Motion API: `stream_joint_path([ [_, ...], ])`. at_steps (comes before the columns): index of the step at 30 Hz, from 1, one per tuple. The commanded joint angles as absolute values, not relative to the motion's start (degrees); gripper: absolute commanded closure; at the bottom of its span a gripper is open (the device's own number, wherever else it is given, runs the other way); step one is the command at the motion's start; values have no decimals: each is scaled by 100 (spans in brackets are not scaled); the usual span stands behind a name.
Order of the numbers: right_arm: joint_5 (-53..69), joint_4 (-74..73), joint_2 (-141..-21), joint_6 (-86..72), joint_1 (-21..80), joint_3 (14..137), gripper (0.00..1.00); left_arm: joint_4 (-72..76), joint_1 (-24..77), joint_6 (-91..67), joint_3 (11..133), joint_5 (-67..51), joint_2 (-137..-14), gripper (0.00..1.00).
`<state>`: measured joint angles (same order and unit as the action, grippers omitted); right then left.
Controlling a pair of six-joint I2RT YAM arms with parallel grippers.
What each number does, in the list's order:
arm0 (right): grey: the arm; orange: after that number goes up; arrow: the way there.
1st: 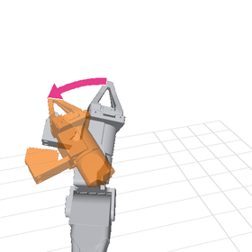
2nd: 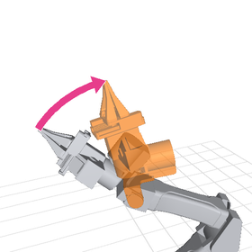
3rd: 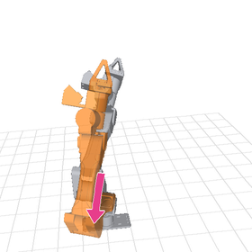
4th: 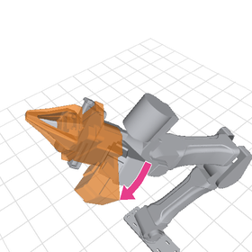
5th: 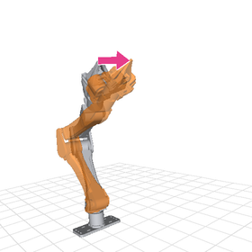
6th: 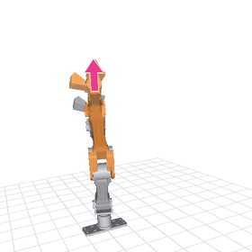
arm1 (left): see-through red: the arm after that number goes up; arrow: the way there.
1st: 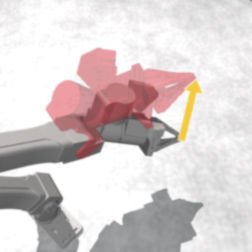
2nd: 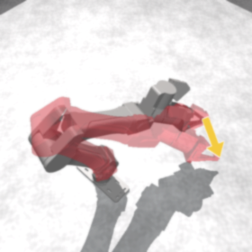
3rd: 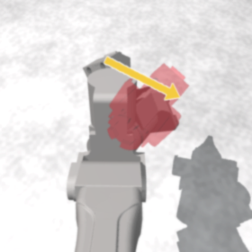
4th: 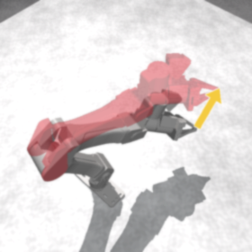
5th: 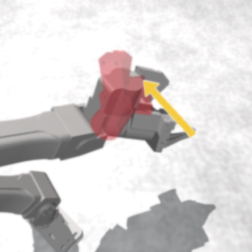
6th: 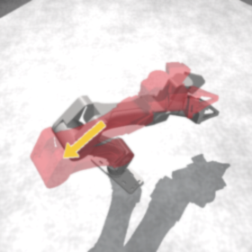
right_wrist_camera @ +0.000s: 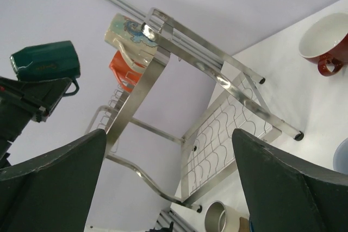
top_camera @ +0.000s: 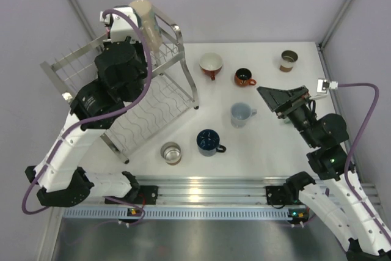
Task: Load the cups into the dish rack
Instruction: Place the cup upside down on the dish rack
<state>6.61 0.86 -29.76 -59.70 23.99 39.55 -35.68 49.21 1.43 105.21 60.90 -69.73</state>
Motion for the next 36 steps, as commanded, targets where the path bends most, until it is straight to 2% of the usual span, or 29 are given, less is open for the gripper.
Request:
stream_joint_path([
  [1,677,44,-2848,-5775,2408,4298,1,-3743,4650,26,11064,6180,-7119,100],
  [5,677,-139,-2804,-5678,2391,4342,0,-4665,4079,-931,11461,5608,-7286,100],
  [9,624,-281,-2769,-5599,2382,4377,1,-4904,3360,-1186,11365,5125,-7348,100],
  [12,598,-395,-2734,-5520,2382,4429,1,-4896,3173,-1353,11277,5045,-7242,100],
  [23,510,-501,-2724,-5467,2373,4439,0,-5291,3094,-1424,11268,5774,-7154,100],
  [36,527,-571,-2725,-5458,2382,4447,1,-5615,3006,-1731,10960,5705,-6917,100],
])
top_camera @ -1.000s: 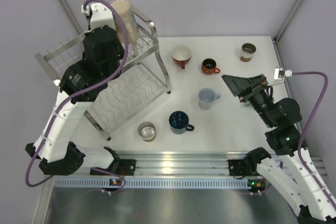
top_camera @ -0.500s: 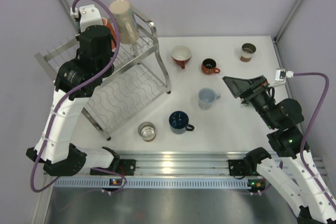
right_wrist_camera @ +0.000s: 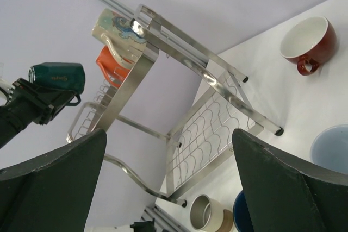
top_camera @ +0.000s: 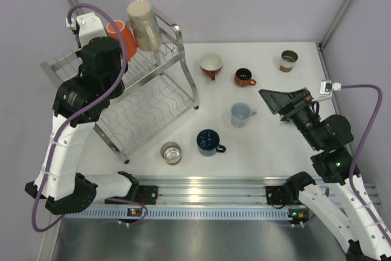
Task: Load the cups into the dish rack
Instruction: Place the cup upside down on the dish rack
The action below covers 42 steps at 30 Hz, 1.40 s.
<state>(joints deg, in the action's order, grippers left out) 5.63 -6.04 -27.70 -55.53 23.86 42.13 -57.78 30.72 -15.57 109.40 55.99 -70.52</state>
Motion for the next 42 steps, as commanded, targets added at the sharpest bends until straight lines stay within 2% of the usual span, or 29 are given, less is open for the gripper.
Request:
stream_joint_path([
  [1,519,-589,-2716,-5441,2382,4447,1,-5651,2988,-1818,10960,5652,-6926,100],
  [18,501,-826,-2716,-5282,2382,4597,1,-5897,2505,-2224,10529,4808,-6935,100],
  [28,624,-677,-2839,-5388,2373,4491,0,-5897,2470,-2268,10161,4974,-6750,100],
  [30,624,-677,-2830,-5396,2373,4474,1,-5889,2470,-2285,10090,5010,-6698,95],
  [32,598,-686,-2813,-5396,2382,4448,1,-5889,2470,-2294,10055,4984,-6671,83],
  [36,580,-686,-2786,-5423,2373,4412,1,-5889,2470,-2320,10081,4878,-6653,67],
  [42,580,-686,-2751,-5440,2382,4395,1,-5889,2470,-2329,10090,4720,-6671,62],
])
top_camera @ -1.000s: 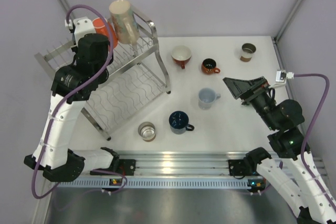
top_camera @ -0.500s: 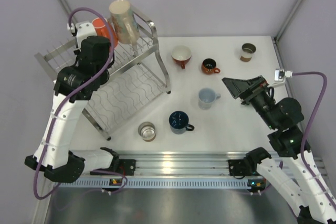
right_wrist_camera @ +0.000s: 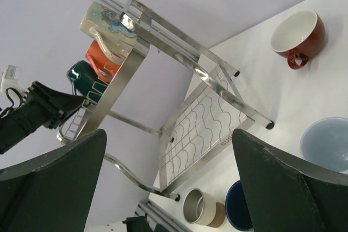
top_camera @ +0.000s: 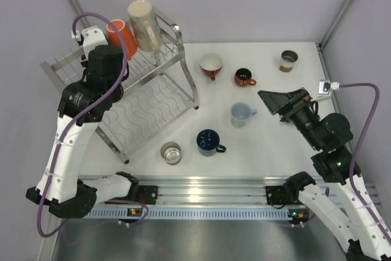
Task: Load the cups into the dish rack
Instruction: Place the cup upside down on the dish rack
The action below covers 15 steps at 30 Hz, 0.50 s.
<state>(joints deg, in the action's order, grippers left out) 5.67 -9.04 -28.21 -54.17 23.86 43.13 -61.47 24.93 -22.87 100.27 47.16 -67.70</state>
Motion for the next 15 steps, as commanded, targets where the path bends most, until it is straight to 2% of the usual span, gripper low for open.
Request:
stream_joint_path([
  [1,563,-694,-2751,-5440,2373,4395,0,-5889,2470,-2320,10090,4694,-6680,62],
  [8,545,-729,-2716,-5405,2382,4386,1,-5774,2461,-2206,10151,4465,-6636,63],
  [15,527,-729,-2672,-5379,2382,4368,1,-5634,2470,-2013,10081,4711,-6601,63],
])
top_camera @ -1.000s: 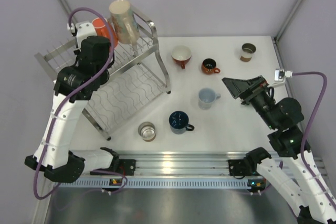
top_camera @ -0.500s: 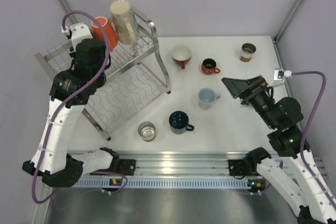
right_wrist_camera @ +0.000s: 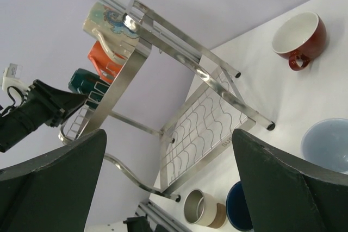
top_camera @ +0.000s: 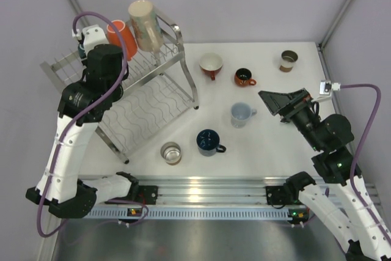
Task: Load the cups into the dish rack
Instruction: Place the cup upside down on the dish rack
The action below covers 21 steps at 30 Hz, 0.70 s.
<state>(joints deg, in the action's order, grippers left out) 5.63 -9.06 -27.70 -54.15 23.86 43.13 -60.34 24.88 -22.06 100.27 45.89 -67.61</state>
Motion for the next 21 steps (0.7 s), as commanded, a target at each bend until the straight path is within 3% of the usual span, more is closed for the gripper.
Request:
stream_joint_path([
  [1,510,-729,-2672,-5370,2382,4377,1,-5486,2470,-1978,9985,4685,-6566,63],
  [17,343,-932,-2593,-5177,2382,4518,1,-5370,2400,-2030,9765,4782,-6741,62],
  [21,316,-923,-2610,-5159,2373,4509,0,-5300,2329,-2013,9712,4615,-6794,66],
])
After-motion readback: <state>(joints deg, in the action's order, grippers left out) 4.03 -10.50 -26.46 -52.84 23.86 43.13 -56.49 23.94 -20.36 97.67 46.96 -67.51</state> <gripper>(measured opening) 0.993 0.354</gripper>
